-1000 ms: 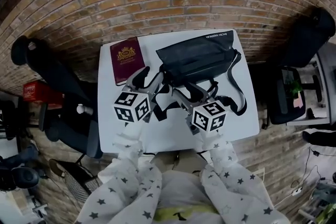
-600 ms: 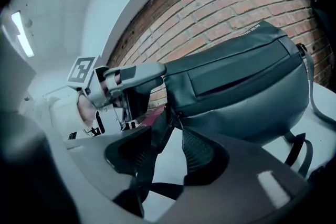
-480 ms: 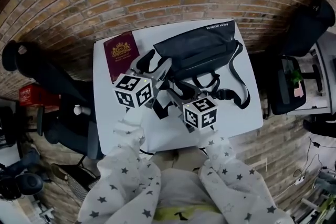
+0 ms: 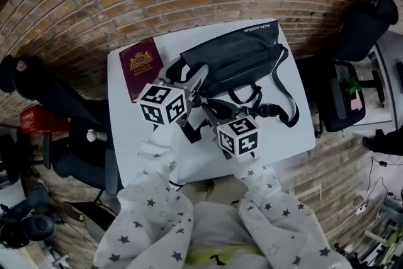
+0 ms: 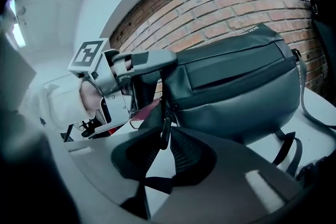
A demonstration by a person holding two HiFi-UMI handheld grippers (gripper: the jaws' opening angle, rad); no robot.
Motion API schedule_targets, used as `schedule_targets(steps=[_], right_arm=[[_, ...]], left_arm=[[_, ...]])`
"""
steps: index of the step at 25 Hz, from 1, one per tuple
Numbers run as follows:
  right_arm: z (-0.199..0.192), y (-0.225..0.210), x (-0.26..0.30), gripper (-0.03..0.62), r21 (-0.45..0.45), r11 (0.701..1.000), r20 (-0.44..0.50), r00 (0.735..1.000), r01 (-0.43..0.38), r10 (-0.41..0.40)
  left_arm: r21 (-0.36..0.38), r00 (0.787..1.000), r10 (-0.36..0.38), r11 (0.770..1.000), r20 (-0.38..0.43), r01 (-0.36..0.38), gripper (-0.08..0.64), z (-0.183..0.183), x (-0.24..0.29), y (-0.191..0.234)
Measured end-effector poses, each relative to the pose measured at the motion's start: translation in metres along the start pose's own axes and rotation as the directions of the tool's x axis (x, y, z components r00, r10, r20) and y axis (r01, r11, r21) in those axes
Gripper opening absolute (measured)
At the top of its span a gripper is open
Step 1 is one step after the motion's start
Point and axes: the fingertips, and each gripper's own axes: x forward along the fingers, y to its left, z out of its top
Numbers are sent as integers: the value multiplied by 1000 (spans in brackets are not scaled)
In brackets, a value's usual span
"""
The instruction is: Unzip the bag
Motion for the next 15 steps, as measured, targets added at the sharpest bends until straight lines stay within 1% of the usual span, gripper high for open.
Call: schedule_targets(steps=[2, 10, 15], right_arm=[[1, -4, -3, 61, 5, 1000, 10, 1000, 7, -7], [10, -11, -11, 54, 30, 999, 51, 999, 17, -19], [12, -12, -14, 51, 16, 1000, 56, 998, 24, -25]], left_arm=[[3, 1000, -5, 1000, -1, 5, 251, -1, 2, -2], [15, 1000, -10, 1000, -7, 10, 196, -3, 8, -4], [20, 1000, -8, 1000, -8, 8, 185, -4, 7, -4]])
